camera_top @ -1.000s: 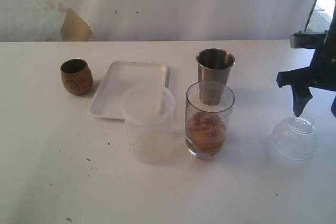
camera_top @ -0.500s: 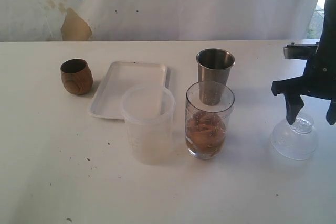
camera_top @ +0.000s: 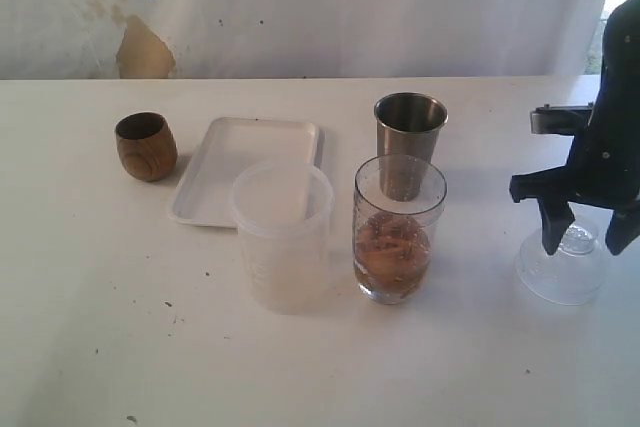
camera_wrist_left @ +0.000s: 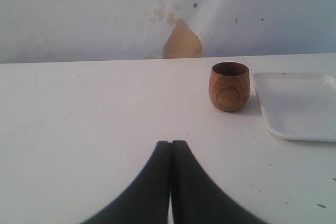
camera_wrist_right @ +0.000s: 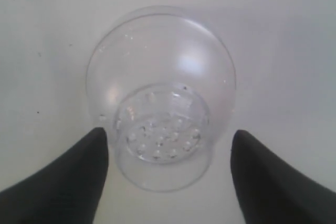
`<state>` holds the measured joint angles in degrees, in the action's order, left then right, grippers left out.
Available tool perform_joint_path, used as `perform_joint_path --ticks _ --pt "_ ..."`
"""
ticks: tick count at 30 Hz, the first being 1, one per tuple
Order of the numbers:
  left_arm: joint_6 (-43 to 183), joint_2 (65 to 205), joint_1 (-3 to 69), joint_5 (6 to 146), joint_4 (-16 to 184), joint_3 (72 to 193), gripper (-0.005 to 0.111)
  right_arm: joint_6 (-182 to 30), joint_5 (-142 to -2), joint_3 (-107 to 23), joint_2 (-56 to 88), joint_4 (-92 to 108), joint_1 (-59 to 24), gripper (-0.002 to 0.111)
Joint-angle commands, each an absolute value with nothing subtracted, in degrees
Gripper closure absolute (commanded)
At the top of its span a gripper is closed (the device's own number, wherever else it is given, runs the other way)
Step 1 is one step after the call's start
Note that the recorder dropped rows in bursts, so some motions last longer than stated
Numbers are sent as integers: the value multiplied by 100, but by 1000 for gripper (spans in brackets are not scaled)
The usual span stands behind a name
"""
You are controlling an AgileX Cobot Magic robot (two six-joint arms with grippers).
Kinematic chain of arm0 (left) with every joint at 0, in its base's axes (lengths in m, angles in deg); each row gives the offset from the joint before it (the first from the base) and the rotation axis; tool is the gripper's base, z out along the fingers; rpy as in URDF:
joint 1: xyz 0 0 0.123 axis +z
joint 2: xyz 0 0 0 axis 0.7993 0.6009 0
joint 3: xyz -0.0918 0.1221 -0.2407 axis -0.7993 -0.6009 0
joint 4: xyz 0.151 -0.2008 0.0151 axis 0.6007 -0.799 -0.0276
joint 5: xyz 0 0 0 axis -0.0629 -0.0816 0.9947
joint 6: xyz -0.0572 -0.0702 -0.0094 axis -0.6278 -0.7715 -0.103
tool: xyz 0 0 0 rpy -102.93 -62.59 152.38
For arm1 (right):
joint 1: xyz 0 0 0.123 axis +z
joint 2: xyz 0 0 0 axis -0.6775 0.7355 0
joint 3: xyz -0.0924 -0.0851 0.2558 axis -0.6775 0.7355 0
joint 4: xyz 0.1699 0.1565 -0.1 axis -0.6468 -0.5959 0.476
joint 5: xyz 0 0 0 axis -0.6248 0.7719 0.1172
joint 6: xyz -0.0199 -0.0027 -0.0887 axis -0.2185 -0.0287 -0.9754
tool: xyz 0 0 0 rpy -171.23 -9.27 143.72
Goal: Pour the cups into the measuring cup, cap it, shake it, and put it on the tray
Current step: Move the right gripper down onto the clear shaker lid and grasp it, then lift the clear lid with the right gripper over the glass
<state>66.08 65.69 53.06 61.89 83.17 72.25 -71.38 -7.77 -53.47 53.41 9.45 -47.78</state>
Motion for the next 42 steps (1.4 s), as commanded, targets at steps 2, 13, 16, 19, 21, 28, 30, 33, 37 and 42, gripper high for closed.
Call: perform_joint_path --ticks 2,13,16,19,21,28,30,33,37,42 --pt "6598 6539 5306 6243 8311 7197 107 -7198 -873 -5323 5351 961 -4780 62" --pt "6598 6539 5306 6243 8311 7197 107 -7428 -819 -5323 5351 731 -4780 97" --pt "6598 6539 5306 6243 8311 7197 107 -7572 -755 -5333 5257 596 -4780 108" --pt "6598 6539 5306 6243 8311 7197 107 -7620 -714 -5333 5091 511 -4780 108" --pt "6598 6539 5306 6243 8311 7197 107 -7620 -678 -5333 4960 468 -4780 108" --pt "6598 6539 5306 6243 8311 7197 107 -7610 -229 -5382 4435 383 -4780 108" --pt "6598 6539 5306 6243 8311 7197 107 -7610 -223 -5492 4337 186 -4776 108" --pt "6598 6539 5306 6243 8311 7197 107 -7610 -223 -5639 4133 -18 -4776 108" --pt "6598 6539 5306 6243 8311 7197 107 -7599 -223 -5690 3598 -90 -4715 108" --pt "6598 6539 5306 6243 8311 7197 107 -7519 -223 -5690 3129 -272 -4257 108"
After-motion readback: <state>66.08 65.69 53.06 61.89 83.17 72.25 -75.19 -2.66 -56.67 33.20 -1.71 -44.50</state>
